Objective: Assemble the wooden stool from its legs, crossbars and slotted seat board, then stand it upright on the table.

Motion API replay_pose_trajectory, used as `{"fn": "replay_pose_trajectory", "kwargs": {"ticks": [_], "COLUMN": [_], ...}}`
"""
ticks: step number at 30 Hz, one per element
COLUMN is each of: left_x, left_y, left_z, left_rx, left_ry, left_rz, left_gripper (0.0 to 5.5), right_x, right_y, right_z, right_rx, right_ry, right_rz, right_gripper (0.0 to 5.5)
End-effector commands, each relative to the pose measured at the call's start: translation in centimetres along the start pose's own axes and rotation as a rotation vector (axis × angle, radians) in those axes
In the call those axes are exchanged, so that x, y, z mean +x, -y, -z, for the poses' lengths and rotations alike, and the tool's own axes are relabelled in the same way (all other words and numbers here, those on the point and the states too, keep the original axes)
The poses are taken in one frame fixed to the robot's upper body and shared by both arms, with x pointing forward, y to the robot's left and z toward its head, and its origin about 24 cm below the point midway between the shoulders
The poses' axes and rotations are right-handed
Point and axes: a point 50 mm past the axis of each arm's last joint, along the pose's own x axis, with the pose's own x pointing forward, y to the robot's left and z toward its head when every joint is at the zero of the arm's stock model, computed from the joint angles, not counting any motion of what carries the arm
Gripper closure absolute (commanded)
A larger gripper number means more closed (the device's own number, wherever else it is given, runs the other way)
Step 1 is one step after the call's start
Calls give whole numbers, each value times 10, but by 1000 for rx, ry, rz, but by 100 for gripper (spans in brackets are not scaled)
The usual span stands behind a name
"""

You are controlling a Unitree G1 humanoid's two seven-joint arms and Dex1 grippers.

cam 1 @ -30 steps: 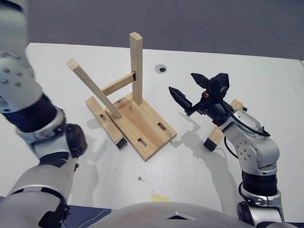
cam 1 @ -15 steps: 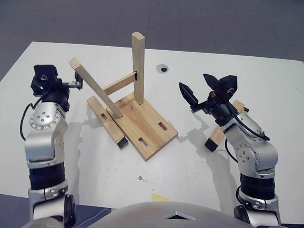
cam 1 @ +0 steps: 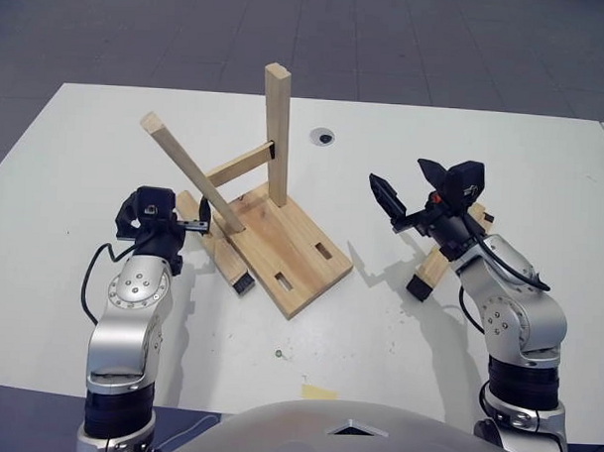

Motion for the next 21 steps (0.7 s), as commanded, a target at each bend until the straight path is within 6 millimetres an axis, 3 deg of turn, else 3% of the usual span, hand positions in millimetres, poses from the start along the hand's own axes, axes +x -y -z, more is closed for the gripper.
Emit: {"fn": "replay_pose_trajectory", "kwargs": {"ticks": [1, 9, 13, 16, 18, 21], "left_x": [5, 9, 11, 13, 20, 25], "left_y": [17, 35, 32, 18, 2, -24], "left_z": [-11, -20, -20, -22, -34, -55], "left_rx": [-7, 80, 80, 86, 68, 49], "left_ry": [55, 123, 125, 136, 196, 306], "left_rz": [93, 245, 240, 176, 94, -42], "left_gripper": [11, 11, 11, 11, 11, 11], "right_x": [3, 6, 0, -5, -15, -38], "right_y": [-2, 5, 19, 32, 40, 52], "right_z": [-3, 0, -5, -8, -5, 14], "right_rx": [-8, -17, -58, -142, -202, -294], "right_ry": [9, 5, 47, 73, 72, 7], "right_rz": [-9, 28, 178, 339, 464, 655], "right_gripper": [10, 10, 10, 10, 10, 10]}}
